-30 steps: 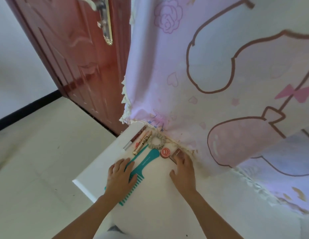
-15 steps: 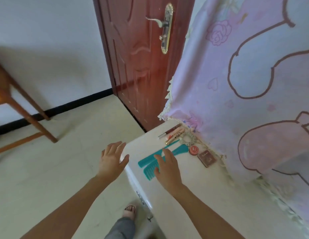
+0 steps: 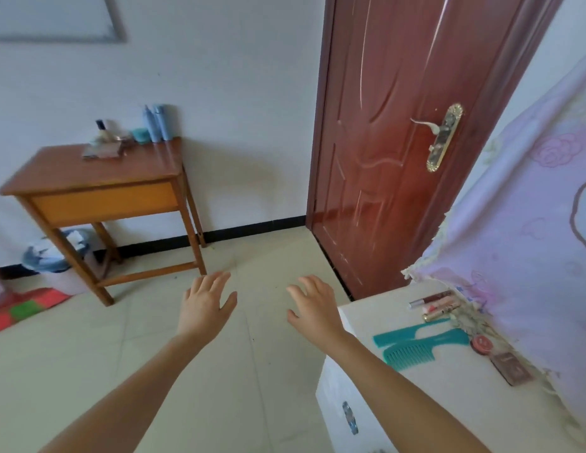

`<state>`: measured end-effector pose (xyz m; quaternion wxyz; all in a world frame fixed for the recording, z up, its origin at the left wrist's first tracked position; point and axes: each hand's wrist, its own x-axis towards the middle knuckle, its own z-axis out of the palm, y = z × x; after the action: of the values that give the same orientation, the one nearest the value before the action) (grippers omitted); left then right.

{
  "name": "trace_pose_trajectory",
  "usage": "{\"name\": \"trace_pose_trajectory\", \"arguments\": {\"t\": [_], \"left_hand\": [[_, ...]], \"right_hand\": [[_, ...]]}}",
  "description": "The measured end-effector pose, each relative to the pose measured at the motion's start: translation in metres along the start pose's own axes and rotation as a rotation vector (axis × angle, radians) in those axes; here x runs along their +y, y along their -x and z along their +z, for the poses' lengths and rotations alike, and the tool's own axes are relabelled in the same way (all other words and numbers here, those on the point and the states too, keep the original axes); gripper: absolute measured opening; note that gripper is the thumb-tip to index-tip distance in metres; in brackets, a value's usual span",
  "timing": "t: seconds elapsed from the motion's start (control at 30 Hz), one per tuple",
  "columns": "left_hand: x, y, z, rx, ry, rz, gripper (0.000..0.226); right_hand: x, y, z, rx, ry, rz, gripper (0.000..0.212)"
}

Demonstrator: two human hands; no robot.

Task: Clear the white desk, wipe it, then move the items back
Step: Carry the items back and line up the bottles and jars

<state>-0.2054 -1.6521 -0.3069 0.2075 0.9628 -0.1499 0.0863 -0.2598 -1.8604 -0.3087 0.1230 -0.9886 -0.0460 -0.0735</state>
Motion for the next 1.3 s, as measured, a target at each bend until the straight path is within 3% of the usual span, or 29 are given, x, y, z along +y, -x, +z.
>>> {"name": "trace_pose_trajectory", "arguments": {"t": [0.33, 0.53, 0.97, 1.3], "left_hand": [[-0.179, 0.040, -0.153, 0.245, 0.009, -0.153, 0.040], [-0.254, 0.051, -0.213, 0.379, 0.043, -0.265, 0.038], [-0.374, -0.047, -0.287, 0.547, -0.030, -0.370, 0.039], [-0.465, -0.124, -0.282, 0.562, 0.015, -0.559, 0.040]], "right_hand": [[-0.217, -0.091, 0.004, 0.135, -0.040, -0.224, 0.042], [-0.308, -0.145, 0.014, 0.148, -0.016, -0.331, 0.043], [-0.392, -0.330, 0.017, 0.194, -0.045, -0.506, 0.046], [-0.453, -0.467, 0.070, 0.041, -0.078, -0.626, 0.046]]}}
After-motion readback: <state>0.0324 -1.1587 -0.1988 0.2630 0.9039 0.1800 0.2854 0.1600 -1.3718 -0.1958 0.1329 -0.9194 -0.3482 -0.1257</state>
